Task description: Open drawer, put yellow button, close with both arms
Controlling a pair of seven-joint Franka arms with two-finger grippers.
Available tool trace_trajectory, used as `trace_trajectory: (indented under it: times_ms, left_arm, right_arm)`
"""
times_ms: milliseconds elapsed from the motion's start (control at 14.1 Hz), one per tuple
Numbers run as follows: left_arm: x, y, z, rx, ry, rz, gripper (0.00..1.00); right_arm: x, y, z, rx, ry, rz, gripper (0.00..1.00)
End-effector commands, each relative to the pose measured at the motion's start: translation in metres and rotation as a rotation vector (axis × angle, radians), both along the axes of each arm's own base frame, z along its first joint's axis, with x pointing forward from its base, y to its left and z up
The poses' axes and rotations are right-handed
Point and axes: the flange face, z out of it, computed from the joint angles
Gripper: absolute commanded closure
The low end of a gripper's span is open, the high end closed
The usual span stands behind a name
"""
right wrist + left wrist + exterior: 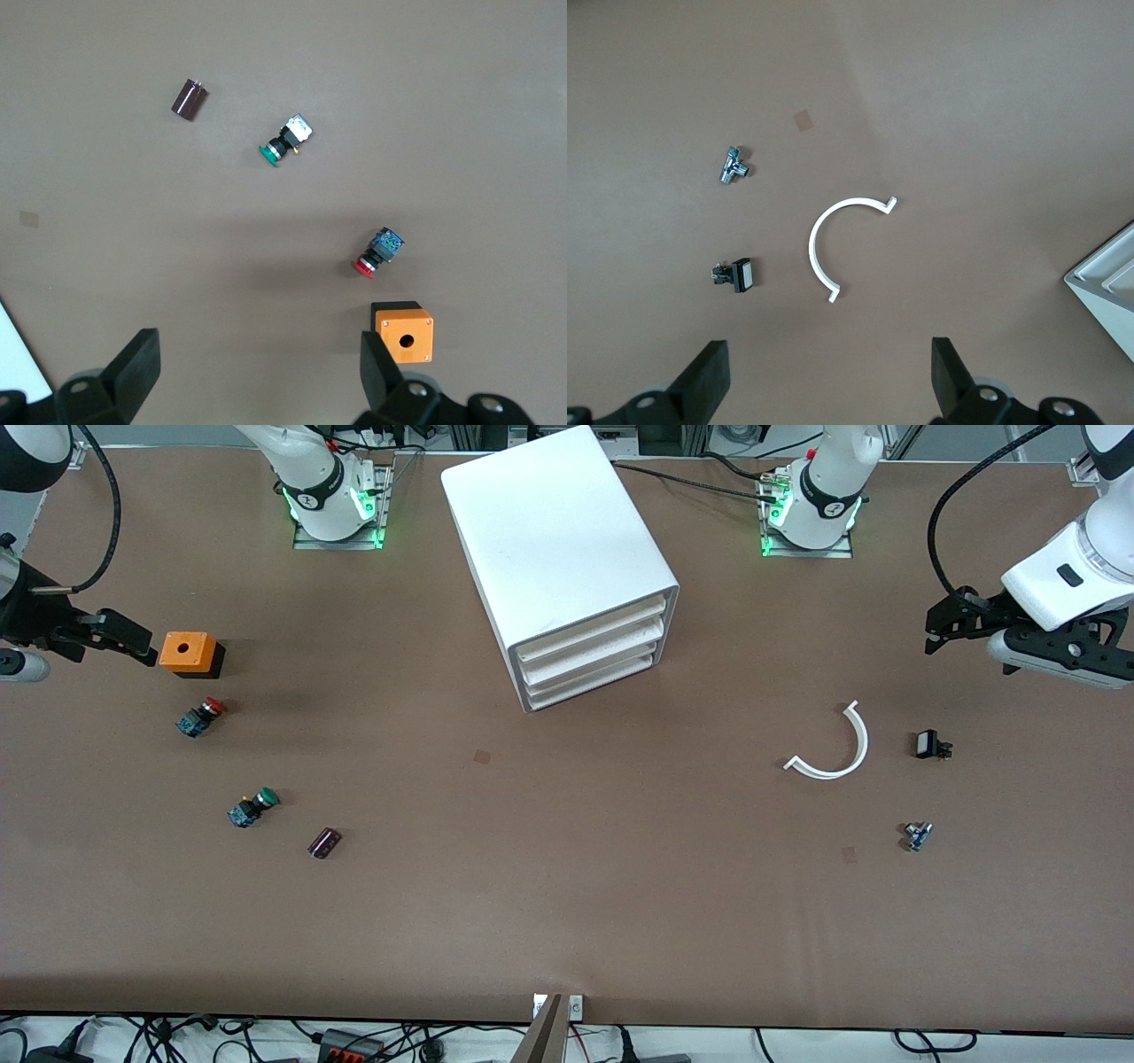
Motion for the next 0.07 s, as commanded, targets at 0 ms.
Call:
trace_trajectory:
  times_ms: [0]
  left_arm:
    - [0.0023,-0.0043,0.0058,-0.019,0.004,0.003,0.00]
  right_arm:
    - [-0.0036,-0.0019,0.0044,-0.002,-0.011,0.016,0.00]
